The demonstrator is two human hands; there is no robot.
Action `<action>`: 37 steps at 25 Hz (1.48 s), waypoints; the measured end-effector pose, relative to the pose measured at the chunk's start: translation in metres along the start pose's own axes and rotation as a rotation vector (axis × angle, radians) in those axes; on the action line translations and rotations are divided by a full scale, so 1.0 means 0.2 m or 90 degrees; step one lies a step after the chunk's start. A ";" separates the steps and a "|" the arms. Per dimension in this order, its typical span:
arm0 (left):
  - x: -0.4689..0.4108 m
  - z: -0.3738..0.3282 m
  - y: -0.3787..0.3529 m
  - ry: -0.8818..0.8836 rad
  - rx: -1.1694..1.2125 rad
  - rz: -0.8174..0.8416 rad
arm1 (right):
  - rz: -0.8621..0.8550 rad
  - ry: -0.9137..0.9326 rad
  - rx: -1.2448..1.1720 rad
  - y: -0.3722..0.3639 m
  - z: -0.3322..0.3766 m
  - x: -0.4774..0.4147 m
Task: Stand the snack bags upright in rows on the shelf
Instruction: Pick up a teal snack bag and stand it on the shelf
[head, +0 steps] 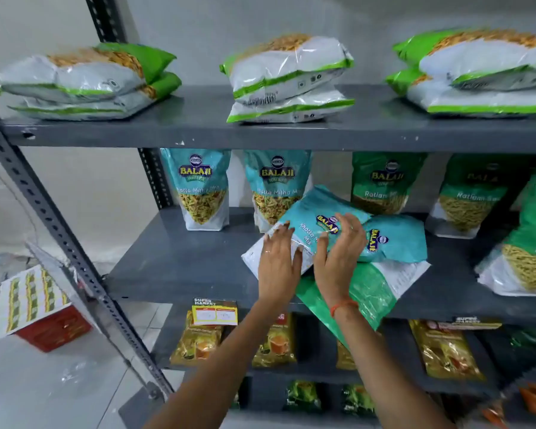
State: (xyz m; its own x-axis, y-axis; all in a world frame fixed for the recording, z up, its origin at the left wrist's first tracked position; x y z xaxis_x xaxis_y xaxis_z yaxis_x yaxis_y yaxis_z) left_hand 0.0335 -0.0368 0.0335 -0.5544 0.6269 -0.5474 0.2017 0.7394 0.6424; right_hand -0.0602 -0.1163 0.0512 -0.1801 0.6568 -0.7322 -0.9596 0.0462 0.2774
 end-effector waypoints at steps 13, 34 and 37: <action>0.06 0.12 -0.32 -0.031 -0.209 0.153 | 0.159 -0.699 -0.443 -0.27 -0.37 0.29; 0.18 0.59 0.39 0.493 0.595 -0.062 | 0.240 -0.665 -0.511 -0.23 -0.01 0.17; 0.25 0.45 0.43 0.492 0.662 -0.042 | 0.200 -0.632 -0.511 -0.09 0.03 0.14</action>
State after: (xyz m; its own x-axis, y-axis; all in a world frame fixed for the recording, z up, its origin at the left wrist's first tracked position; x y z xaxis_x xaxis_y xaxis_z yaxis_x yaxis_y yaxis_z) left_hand 0.0952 0.0805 0.0127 -0.8362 0.5370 0.1114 0.4921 0.8243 -0.2799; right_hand -0.0474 -0.0935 0.0301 -0.5132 0.8438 0.1572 -0.8290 -0.4398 -0.3454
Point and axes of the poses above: each hand's wrist, its own x-axis away from the middle knuckle, its own y-axis out of the back of the hand, z = x × y, the point moved 6 cm from there along -x, towards the middle knuckle, and after that the axes turned 1 degree about z, right-handed, at the moved point
